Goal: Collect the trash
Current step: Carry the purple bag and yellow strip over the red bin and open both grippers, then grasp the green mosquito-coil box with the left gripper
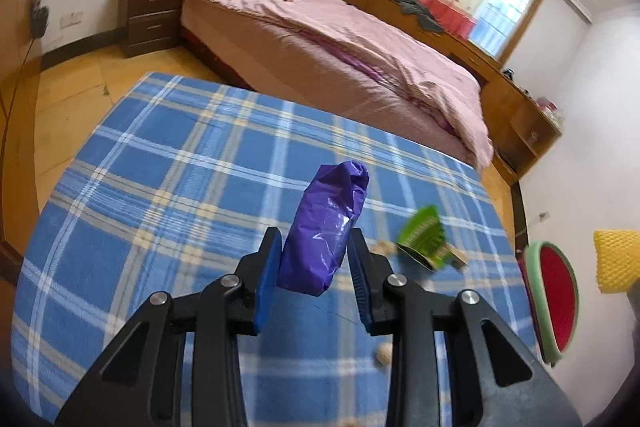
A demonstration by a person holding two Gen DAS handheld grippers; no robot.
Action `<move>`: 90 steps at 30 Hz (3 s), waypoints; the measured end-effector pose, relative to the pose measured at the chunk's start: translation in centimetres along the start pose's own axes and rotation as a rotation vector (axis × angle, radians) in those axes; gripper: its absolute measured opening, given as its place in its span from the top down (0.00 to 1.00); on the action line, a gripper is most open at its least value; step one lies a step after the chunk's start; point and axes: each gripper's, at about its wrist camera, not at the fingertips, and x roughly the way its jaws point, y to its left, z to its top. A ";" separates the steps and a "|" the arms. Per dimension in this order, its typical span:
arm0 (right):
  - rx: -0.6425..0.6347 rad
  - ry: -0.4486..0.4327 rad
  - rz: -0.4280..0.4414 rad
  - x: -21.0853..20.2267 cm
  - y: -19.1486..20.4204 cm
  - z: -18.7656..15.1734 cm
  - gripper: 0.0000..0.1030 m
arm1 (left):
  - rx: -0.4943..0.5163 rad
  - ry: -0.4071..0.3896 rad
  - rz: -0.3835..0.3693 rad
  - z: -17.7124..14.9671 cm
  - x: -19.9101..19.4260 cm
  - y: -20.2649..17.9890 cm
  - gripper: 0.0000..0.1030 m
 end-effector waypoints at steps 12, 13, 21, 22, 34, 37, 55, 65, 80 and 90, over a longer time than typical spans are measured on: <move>0.160 -0.050 -0.067 -4.4 -7.3 -1.3 0.93 | 0.143 0.053 -0.132 -2.5 -4.2 -9.1 0.67; 0.174 -0.049 -0.070 -4.6 -7.9 -1.4 0.93 | 0.156 0.068 -0.151 -2.8 -4.4 -10.1 0.67; 0.233 -0.050 -0.106 -5.6 -11.7 -2.0 0.93 | 0.261 0.131 -0.251 -4.7 -4.7 -17.0 0.67; 0.241 -0.049 -0.109 -5.5 -12.2 -2.0 0.93 | 0.274 0.137 -0.261 -4.9 -4.6 -17.9 0.67; 0.266 -0.033 -0.163 -4.4 -15.9 -3.1 0.93 | 0.425 0.204 -0.354 -7.9 -0.8 -27.1 0.67; 0.255 -0.022 -0.170 -3.8 -16.8 -3.2 0.93 | 0.449 0.224 -0.359 -8.7 0.6 -29.2 0.67; 0.273 0.007 -0.161 -2.4 -18.9 -4.2 0.73 | 0.540 0.254 -0.331 -11.5 3.9 -33.4 0.60; 0.271 -0.019 -0.152 -3.0 -17.6 -3.8 0.69 | 0.472 0.205 -0.224 -8.7 3.1 -28.3 0.54; 0.239 0.021 -0.079 -0.7 -14.0 -3.8 0.49 | 0.454 0.162 0.049 -3.4 5.6 -18.2 0.39; 0.228 0.084 -0.088 1.3 -13.3 -4.4 0.47 | 0.421 0.193 0.113 -1.5 9.6 -14.1 0.38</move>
